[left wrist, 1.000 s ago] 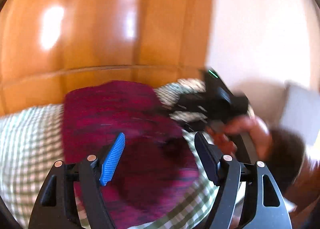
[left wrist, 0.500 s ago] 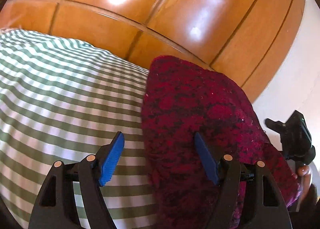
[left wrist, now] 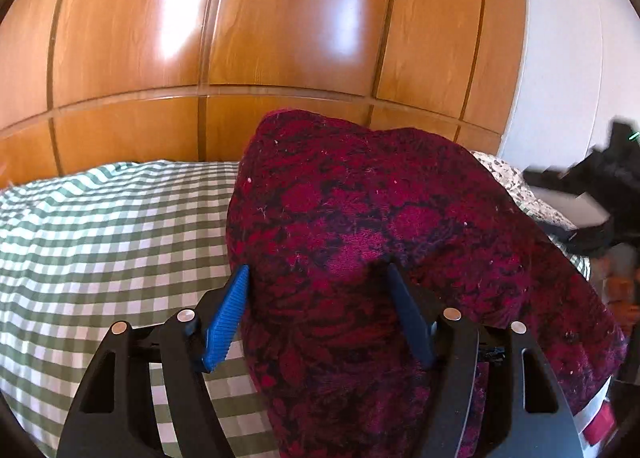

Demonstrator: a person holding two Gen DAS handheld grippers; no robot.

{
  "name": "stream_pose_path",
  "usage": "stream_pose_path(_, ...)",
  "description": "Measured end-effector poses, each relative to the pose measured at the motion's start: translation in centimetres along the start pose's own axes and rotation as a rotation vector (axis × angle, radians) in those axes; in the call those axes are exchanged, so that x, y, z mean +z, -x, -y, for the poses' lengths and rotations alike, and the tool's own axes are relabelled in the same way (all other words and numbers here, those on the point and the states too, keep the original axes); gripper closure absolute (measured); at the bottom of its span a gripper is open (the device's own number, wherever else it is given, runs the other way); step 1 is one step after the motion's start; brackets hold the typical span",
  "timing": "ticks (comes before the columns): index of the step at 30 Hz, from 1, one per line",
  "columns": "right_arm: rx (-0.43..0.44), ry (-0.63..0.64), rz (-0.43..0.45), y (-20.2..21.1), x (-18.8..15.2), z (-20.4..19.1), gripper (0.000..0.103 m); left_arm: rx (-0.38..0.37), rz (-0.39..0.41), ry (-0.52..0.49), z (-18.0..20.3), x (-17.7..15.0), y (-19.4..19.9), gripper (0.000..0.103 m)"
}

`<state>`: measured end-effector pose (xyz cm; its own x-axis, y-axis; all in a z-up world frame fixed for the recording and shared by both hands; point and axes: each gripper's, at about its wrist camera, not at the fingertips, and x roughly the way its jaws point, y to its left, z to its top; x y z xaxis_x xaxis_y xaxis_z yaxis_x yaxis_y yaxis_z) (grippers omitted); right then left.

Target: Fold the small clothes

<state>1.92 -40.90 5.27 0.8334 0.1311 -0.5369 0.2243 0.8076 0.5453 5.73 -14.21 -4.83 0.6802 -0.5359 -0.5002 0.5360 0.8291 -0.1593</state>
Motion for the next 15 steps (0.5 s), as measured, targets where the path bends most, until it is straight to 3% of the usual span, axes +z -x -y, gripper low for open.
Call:
stream_pose_path(2,-0.01,0.105,0.015,0.7,0.0,-2.9,0.029,0.001,-0.002,0.016,-0.2,0.0,-0.3,0.035)
stream_pose_path(6,0.025,0.272,-0.051,-0.9,-1.5,-8.1,0.037,0.038,0.008,0.011,0.0,-0.1,-0.4,0.035)
stream_pose_path(8,-0.051,0.38,-0.07,-2.5,-2.7,-9.6,0.04,0.048,0.014,0.018,0.3,-0.1,0.2,0.034)
stream_pose_path(10,-0.178,0.441,-0.095,-4.1,-3.8,-9.2,0.041,0.067,0.005,0.032,-0.2,-0.2,-0.2,0.029)
stream_pose_path(12,-0.261,0.454,-0.094,-5.0,-4.7,-7.2,0.053,0.067,-0.005,0.056,-0.6,-0.1,-0.3,0.022)
stream_pose_path(15,-0.266,0.393,-0.097,-6.3,-6.3,-3.1,0.053,-0.036,-0.064,0.124,-1.4,-0.1,-0.8,0.016)
